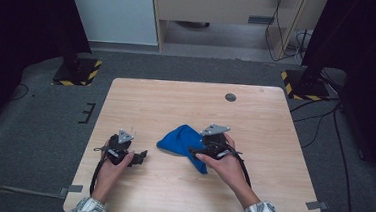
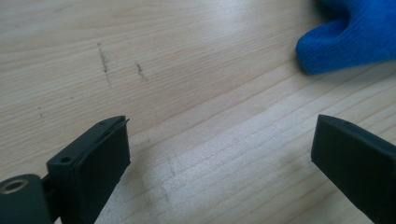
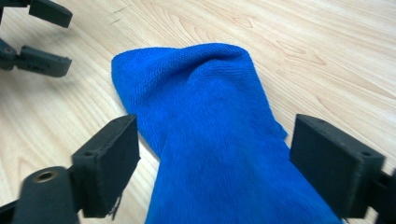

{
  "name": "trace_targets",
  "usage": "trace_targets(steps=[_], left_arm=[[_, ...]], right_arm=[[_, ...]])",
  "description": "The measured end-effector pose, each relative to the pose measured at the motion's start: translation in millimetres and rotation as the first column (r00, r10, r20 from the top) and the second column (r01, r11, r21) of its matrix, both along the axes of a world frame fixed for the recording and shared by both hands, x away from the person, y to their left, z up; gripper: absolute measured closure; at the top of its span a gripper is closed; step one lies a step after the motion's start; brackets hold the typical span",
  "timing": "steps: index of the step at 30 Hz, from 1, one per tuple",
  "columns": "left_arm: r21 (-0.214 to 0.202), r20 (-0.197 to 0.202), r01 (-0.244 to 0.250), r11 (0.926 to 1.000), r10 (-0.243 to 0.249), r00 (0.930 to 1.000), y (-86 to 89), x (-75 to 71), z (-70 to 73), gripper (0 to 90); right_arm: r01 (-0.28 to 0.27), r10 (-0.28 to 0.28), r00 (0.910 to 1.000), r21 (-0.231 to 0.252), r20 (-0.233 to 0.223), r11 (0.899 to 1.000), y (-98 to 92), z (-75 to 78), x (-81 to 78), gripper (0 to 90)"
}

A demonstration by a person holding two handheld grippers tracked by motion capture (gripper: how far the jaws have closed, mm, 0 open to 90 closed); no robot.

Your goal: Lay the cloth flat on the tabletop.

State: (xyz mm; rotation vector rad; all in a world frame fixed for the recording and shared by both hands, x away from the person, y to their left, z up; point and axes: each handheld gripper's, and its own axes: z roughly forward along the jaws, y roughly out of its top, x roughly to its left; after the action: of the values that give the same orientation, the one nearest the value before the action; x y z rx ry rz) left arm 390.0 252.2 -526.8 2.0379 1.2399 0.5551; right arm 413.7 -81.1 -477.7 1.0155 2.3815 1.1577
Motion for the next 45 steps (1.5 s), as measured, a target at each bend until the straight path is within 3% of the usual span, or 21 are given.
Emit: trace_targets(steps=[5,6,12,15,20,28,30,35,39,42,45], left_arm=[[-0.007,0.024,0.011,0.9999,-0.011,0.9996,-8.6,-9.7,7.5,6.8],[-0.008,0.027,0.015,0.9999,-0.015,0.9995,-10.9,-11.7,8.5,7.7],[-0.004,0.032,0.055,0.9985,-0.055,0.9980,-27.5,-21.6,11.9,8.9],[0.009,0.032,0.070,0.9975,-0.071,0.9970,-35.2,-22.4,11.8,9.4],[0.020,0.028,0.079,0.9967,-0.080,0.9964,-41.8,-18.5,10.9,11.7],[0.010,0.038,0.092,0.9957,-0.092,0.9950,-45.4,-18.1,13.6,17.0],[0.013,0.041,0.090,0.9958,-0.091,0.9950,-45.3,-18.2,14.0,18.0],[0.010,0.044,0.099,0.9950,-0.099,0.9941,-48.0,-19.5,14.9,18.9],[0.008,0.045,0.113,0.9935,-0.114,0.9925,-52.9,-20.8,15.8,18.9],[0.005,0.048,0.125,0.9921,-0.125,0.9910,-57.4,-21.8,16.4,18.9],[0.010,0.050,0.138,0.9904,-0.139,0.9891,-62.1,-23.1,16.8,18.7]], right_arm=[[0.004,-0.004,0.9999,0.002,0.009,1.000,-26.5,0.8,-10.8,33.6],[0.013,-0.013,0.9999,0.005,0.011,1.000,-39.4,-0.7,-14.0,39.6],[0.040,-0.040,0.9992,0.028,0.008,0.999,-68.3,-7.4,-17.1,54.7],[0.056,-0.056,0.9984,0.065,0.001,0.996,-80.2,-15.5,-17.5,62.7],[0.049,-0.048,0.9986,0.055,-0.024,0.997,-85.8,-26.0,-21.0,77.4],[0.015,-0.013,0.9989,0.041,-0.045,0.999,-76.6,-30.1,-30.0,73.5],[0.008,-0.006,0.9980,0.033,-0.062,0.999,-73.1,-33.8,-31.4,64.9],[-0.024,0.025,0.9971,0.016,-0.072,1.000,-63.8,-38.5,-32.8,59.0],[-0.011,0.009,0.9969,-0.025,-0.078,1.000,-56.7,-42.3,-32.2,48.7],[-0.008,0.005,0.9967,-0.030,-0.081,1.000,-56.8,-44.2,-32.2,51.7],[-0.026,0.023,0.9960,-0.033,-0.086,0.999,-57.2,-46.1,-32.2,64.8]])
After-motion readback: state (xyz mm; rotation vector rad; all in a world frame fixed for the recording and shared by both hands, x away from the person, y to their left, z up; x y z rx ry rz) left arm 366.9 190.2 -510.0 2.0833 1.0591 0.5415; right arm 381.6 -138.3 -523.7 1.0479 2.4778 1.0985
